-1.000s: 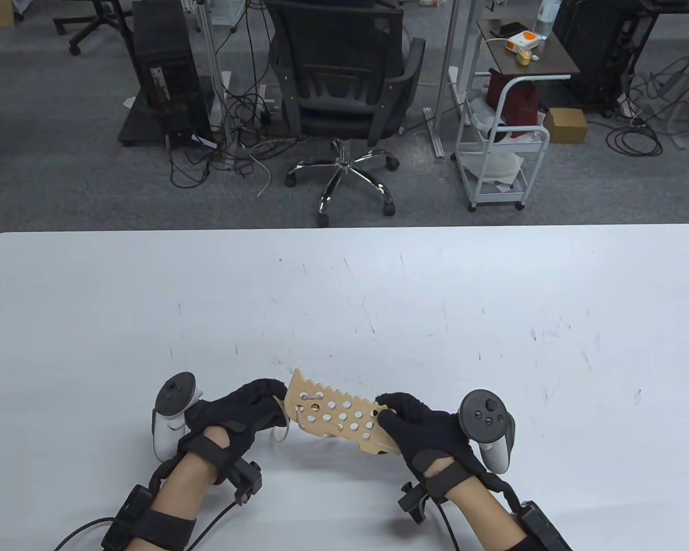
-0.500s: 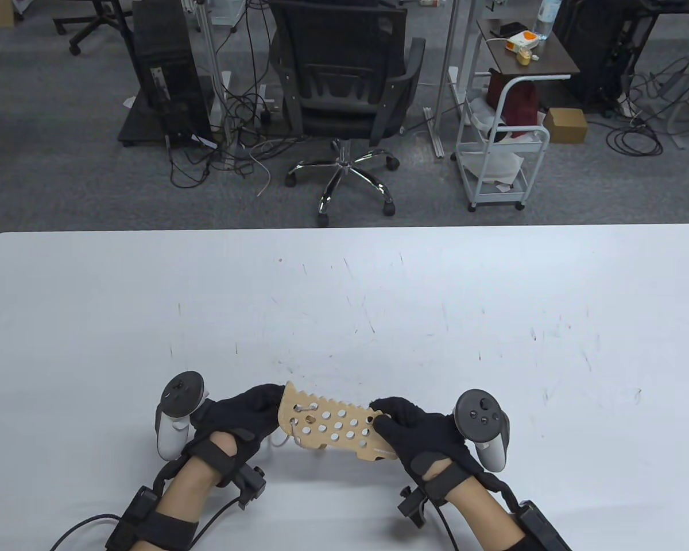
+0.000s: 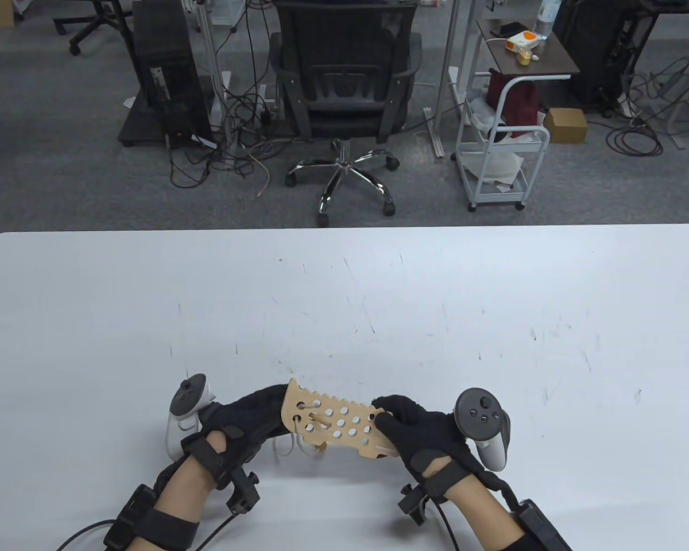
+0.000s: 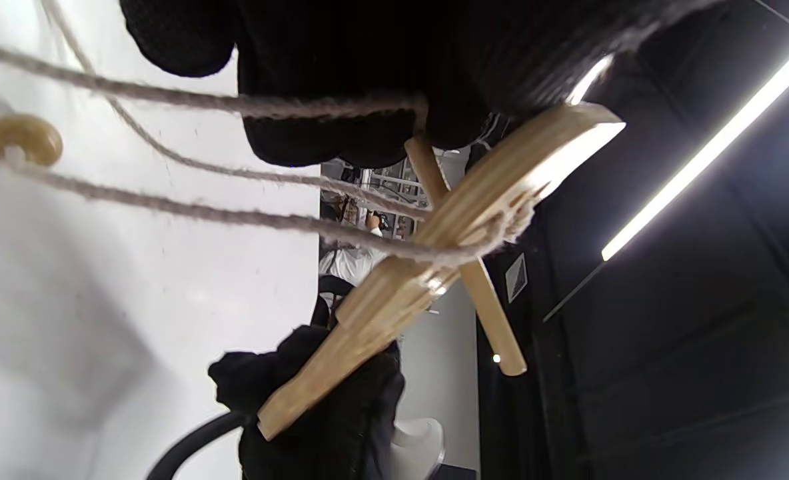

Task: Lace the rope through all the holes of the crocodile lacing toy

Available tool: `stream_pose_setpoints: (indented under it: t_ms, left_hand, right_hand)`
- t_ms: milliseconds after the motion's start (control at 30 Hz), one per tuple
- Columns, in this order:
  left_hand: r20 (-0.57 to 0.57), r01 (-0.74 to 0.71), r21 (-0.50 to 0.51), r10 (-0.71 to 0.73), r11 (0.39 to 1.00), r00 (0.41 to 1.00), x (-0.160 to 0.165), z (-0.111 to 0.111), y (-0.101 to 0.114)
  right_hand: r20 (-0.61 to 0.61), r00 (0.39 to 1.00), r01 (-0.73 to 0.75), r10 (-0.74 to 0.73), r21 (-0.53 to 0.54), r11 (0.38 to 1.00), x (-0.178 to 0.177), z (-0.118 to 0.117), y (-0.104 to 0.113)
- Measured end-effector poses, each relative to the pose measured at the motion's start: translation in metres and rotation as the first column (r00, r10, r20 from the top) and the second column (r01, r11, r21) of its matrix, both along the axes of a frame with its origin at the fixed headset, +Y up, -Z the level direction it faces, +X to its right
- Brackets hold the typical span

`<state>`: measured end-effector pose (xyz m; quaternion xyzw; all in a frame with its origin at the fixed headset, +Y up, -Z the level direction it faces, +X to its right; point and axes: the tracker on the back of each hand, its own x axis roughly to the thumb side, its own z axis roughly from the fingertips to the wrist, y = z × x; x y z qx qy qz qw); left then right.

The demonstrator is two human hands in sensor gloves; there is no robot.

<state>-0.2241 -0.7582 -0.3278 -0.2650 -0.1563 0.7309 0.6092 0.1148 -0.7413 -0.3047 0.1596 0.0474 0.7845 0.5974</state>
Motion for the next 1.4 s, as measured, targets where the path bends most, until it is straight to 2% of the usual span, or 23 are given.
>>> stream_pose_setpoints:
  t_ms: [200,667,900,1167,1400]
  left_hand:
    - [0.020,-0.076,-0.040,0.077,0.996,0.997,0.003,0.003,-0.002]
    - [0.088,-0.094,-0.022,0.095,0.995,0.992,0.012,0.007,0.000]
    - [0.002,0.052,0.096,-0.053,0.994,0.999,0.008,0.007,0.007]
    - [-0.052,0.116,0.151,-0.109,0.982,0.993,0.003,0.005,0.009]
    - [-0.152,0.224,0.214,-0.194,0.951,0.969,-0.004,0.005,0.017]
  right_hand:
    - [-0.010,1.000,-0.017,0.017,0.004,1.000,-0.003,0.000,-0.001]
    - [0.015,0.998,-0.061,0.060,0.049,0.997,-0.003,0.001,0.002]
    - [0.031,0.997,-0.071,0.068,0.099,0.993,-0.004,0.005,0.006]
    - [0.049,0.996,-0.081,0.076,0.105,0.991,-0.003,0.005,0.006]
    - [0.112,0.991,-0.085,0.076,0.081,0.993,0.005,0.003,0.006]
